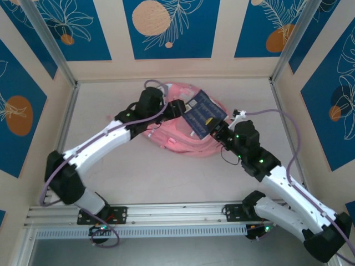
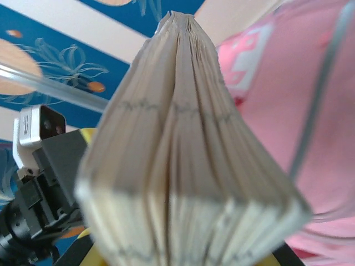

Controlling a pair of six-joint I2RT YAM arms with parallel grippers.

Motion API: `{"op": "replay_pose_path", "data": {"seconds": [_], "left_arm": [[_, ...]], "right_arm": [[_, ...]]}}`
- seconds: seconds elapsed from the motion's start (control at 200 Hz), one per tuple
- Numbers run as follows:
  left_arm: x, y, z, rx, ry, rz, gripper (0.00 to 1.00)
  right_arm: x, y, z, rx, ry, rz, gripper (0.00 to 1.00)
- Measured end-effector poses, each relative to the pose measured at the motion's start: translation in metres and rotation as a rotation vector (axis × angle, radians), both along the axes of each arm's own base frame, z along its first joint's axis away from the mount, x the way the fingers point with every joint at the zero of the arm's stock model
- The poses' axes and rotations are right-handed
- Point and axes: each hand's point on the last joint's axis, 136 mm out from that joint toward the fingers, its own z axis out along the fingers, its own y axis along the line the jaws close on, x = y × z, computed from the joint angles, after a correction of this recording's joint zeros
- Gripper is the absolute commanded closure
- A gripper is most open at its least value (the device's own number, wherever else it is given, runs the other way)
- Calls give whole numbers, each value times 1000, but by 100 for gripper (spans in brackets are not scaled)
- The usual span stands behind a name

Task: Pack the student bag
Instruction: Open the student bag at the center of the table.

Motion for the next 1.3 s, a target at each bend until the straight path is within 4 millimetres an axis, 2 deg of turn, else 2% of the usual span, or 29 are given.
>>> {"op": "replay_pose_path", "data": {"seconds": [0.135, 0.2, 0.345, 0.48, 0.57, 0.68, 0.795, 0.835, 0.92, 0.985, 1.17, 1.3], "left_arm": [[9, -21, -44, 183, 57, -112, 30], [13, -35, -55, 245, 65, -174, 30], [17, -70, -62, 307, 50, -309, 30], [17, -100, -68, 326, 37, -409, 32], [18, -116, -78, 324, 48, -454, 35], [18, -124, -99, 334, 83, -483, 39], [17, -128, -117, 345, 112, -502, 50], [17, -129, -121, 343, 123, -505, 58], [15, -130, -123, 336, 137, -506, 85], [15, -130, -124, 334, 141, -504, 100], [15, -126, -122, 352, 126, -510, 100], [6, -108, -104, 372, 99, -497, 100]], "right_arm": [[-9, -43, -7, -174, 17, -89, 100], [-17, -64, -13, -249, 26, -133, 100], [-36, -103, -22, -379, 41, -209, 100], [-51, -123, -25, -458, 42, -242, 100], [-56, -129, -25, -485, 26, -245, 100], [-59, -131, -25, -504, 16, -243, 100], [-59, -132, -25, -518, 15, -238, 100], [-59, -132, -25, -520, 13, -235, 100], [-59, -132, -25, -525, 12, -233, 100], [-59, -132, -25, -526, 11, -232, 100], [-60, -131, -24, -532, 1, -225, 100], [-61, -128, -23, -530, -4, -203, 100]]}}
